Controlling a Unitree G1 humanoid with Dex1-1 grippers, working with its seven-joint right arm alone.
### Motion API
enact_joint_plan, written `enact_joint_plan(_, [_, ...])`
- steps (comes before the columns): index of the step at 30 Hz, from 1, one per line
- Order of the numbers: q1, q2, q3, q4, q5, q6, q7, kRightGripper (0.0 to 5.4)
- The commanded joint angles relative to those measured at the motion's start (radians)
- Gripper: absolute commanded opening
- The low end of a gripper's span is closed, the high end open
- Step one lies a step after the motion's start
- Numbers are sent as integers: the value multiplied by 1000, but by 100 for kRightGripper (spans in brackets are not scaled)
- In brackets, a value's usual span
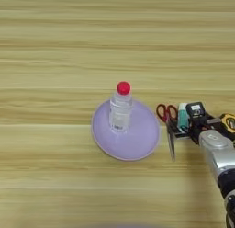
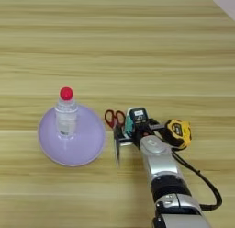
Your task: Move the objects on the table
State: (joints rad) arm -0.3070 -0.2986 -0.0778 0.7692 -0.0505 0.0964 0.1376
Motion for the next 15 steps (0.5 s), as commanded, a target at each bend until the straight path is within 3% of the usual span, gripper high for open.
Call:
enact_joint_plan(1, [-76,-25,-8,-18,3,-15,-1,538])
enact_joint_plan(11, [-78,-21,2,5,3,4,25,538])
enact_joint_plan(15, [-80,-19,0,9,6,6,30,493])
